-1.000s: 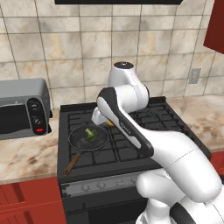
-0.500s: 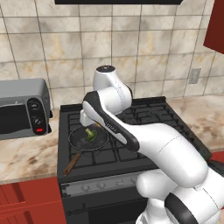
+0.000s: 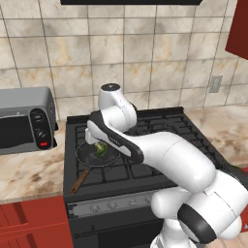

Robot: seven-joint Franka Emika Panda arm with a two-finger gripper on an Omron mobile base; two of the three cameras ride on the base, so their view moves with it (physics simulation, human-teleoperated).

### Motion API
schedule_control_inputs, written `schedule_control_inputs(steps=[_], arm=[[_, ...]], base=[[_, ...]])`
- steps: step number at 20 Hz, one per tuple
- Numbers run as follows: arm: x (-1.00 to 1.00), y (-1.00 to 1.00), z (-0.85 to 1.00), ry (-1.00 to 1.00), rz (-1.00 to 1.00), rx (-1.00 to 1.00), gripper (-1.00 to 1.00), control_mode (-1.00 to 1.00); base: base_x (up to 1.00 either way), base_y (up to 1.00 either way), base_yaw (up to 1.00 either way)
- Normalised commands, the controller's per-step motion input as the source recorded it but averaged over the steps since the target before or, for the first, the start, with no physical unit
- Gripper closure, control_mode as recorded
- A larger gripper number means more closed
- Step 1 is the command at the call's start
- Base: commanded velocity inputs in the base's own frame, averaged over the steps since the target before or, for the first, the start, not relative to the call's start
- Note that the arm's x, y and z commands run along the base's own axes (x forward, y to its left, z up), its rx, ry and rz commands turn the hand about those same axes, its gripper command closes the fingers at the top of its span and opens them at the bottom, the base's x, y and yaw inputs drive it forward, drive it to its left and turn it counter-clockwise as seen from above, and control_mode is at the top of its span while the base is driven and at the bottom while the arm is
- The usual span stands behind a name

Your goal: Put the lemon and broccoli in the pan. Then turn on the front left burner and set the heat to medium.

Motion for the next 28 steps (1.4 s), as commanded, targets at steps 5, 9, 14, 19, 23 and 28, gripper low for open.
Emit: schedule_control_inputs(steps=[5, 9, 14, 19, 23, 28], arm=[[0.4, 0.0, -0.03, 0.05, 0.0, 0.0, 1.0, -1.0], [0.39, 0.01, -0.02, 0.05, 0.0, 0.0, 1.0, -1.0], [0.12, 0.1, -0.06, 0.05, 0.0, 0.0, 1.0, -1.0], [0.0, 0.15, -0.13, 0.01, 0.0, 0.0, 1.0, -1.0], [0.0, 0.12, -0.45, 0.0, 0.0, 0.0, 1.0, -1.0], [0.0, 0.06, -0.64, 0.0, 0.0, 0.0, 1.0, -1.0]], base=[[0.0, 0.0, 0.0], [0.0, 0.0, 0.0], [0.0, 0.0, 0.0], [0.0, 0.0, 0.0], [0.0, 0.0, 0.0], [0.0, 0.0, 0.0]])
